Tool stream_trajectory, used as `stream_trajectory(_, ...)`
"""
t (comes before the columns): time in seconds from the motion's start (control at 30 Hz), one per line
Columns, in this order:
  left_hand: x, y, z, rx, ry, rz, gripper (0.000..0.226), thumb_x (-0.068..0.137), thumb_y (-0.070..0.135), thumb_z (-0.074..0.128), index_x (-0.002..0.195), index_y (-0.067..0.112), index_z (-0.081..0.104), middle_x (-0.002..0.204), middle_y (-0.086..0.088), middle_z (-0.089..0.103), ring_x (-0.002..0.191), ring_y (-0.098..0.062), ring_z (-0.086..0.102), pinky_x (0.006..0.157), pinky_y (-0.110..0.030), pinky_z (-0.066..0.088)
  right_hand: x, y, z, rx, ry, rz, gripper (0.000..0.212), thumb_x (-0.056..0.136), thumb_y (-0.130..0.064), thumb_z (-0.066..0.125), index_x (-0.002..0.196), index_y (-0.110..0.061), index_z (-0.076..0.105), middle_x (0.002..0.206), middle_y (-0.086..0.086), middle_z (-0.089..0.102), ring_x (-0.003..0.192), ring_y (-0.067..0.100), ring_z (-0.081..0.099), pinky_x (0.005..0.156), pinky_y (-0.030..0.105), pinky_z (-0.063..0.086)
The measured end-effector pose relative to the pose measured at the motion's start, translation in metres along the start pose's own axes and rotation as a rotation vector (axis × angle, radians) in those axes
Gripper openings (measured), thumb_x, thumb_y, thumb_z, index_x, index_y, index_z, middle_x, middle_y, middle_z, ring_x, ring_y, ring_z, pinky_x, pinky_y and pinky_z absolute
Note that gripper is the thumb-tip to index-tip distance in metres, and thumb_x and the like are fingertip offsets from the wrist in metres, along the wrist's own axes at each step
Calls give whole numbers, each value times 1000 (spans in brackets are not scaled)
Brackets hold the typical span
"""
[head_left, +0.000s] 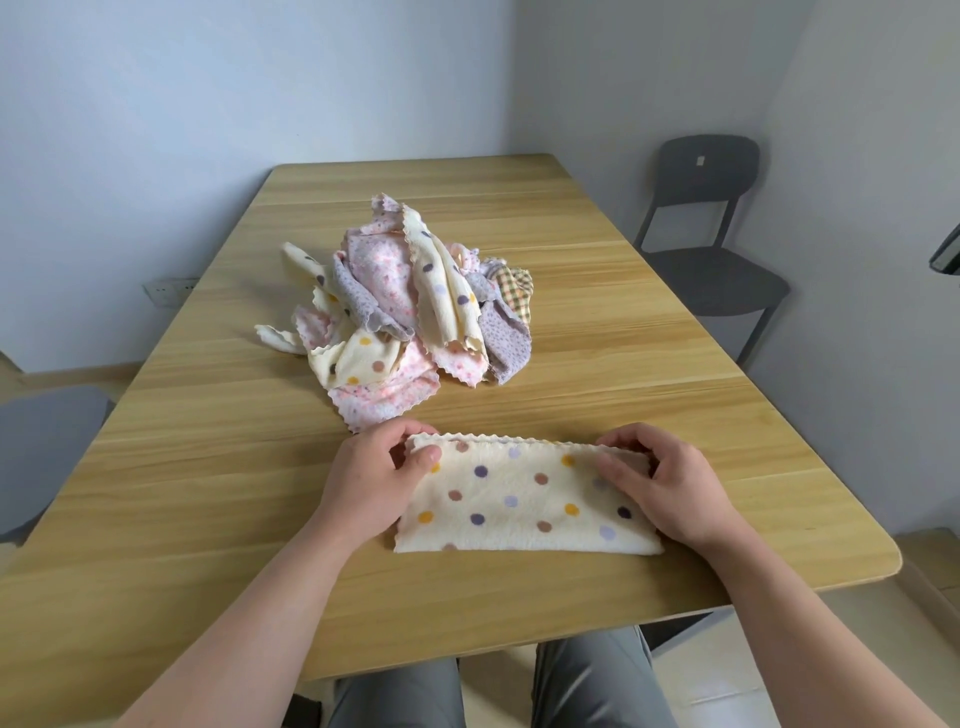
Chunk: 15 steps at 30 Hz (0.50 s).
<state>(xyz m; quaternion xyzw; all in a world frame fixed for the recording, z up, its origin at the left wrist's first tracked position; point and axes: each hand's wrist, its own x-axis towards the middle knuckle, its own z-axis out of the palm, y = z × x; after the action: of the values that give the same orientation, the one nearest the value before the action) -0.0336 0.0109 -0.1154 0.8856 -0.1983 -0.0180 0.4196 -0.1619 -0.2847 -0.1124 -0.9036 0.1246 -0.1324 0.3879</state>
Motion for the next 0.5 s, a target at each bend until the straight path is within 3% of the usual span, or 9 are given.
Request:
stream_trajectory(0.13,-1,-1,1,24,6,4,16,95,35,68,110,35,72,105,24,68,95,13,53,78,-8,38,0,4,3,2,26,25,16,96,-35,66,111,-36,71,99,-15,71,90,0,63,71,14,42)
stream_trajectory(0.27,1,-1,2,36,27,-11,16,95,36,67,110,34,72,105,23,67,100,5,56,77,-6,37,1,8,4,-27,25,46,23,96,-22,65,113,-37,72,92,-8,71,71,-5,54,66,13,38)
stream_trajectory(0.4,1,1,3,36,33,-12,13,96,37,66,108,34,72,97,29,64,90,16,53,72,-2,35,2,3,1,-13,18,75,25,94,-18,68,111,-36,73,97,-19,70,84,-4,60,78,18,47)
stream_trajectory(0.5,2,4,1,26,18,-6,10,96,37,66,105,35,71,93,29,65,91,13,57,72,-3,37,4,-3,-4,-10,6,87,24,94,-18,69,112,-33,75,96,-25,68,87,-13,60,77,11,49)
